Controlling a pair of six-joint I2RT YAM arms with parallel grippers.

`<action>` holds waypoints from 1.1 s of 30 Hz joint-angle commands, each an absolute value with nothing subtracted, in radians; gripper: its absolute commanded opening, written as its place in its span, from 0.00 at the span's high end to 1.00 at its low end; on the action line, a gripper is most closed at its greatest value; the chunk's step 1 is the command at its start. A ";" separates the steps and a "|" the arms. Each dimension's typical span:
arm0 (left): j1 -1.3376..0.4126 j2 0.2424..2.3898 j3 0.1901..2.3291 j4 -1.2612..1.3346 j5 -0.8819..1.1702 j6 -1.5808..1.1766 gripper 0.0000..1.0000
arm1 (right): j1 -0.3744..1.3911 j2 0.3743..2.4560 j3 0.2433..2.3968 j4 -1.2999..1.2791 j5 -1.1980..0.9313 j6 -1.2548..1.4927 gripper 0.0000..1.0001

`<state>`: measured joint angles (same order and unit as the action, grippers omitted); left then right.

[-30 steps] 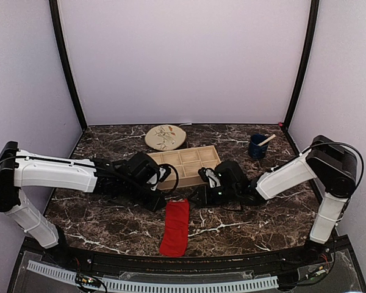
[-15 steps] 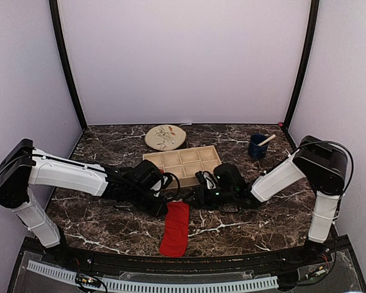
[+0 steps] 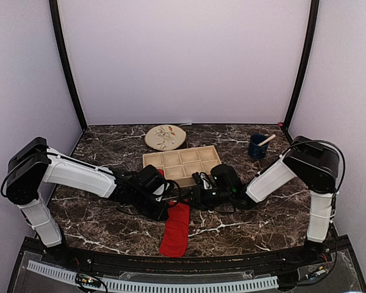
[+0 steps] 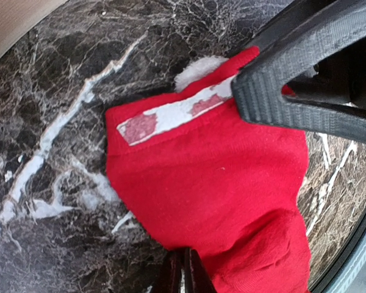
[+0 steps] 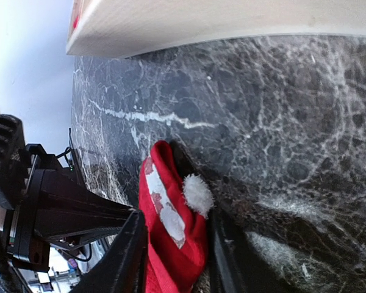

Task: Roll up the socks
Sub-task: Pick up the sock from the center of the board.

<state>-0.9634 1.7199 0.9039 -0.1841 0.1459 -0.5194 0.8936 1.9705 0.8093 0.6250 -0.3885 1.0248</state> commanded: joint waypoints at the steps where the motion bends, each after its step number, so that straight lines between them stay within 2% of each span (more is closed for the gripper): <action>1: -0.950 1.720 0.890 -0.165 0.166 -0.508 0.95 | 0.887 1.992 0.825 0.650 -0.403 1.035 0.73; 6: -0.936 1.708 0.890 -0.159 0.165 -0.510 0.95 | 0.882 1.984 0.821 0.654 -0.398 1.026 0.90; 10: -0.917 1.674 0.886 -0.154 0.149 -0.519 0.95 | 0.875 1.960 0.803 0.688 -0.394 1.012 0.99; 19: -0.846 1.534 0.874 -0.158 0.086 -0.565 0.94 | 0.854 1.820 0.765 0.667 -0.348 0.894 1.00; 27: -0.811 1.428 0.882 -0.186 0.033 -0.584 0.92 | 0.849 1.535 0.877 0.188 -0.106 0.508 1.00; 33: -0.800 1.404 0.878 -0.189 0.025 -0.590 0.91 | 0.848 1.370 0.935 0.024 0.075 0.304 1.00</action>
<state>-0.8085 1.4345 0.8871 -0.1646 0.0437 -0.5781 0.8562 1.4502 0.8989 0.1696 -0.0830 0.5045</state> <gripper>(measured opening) 0.085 0.021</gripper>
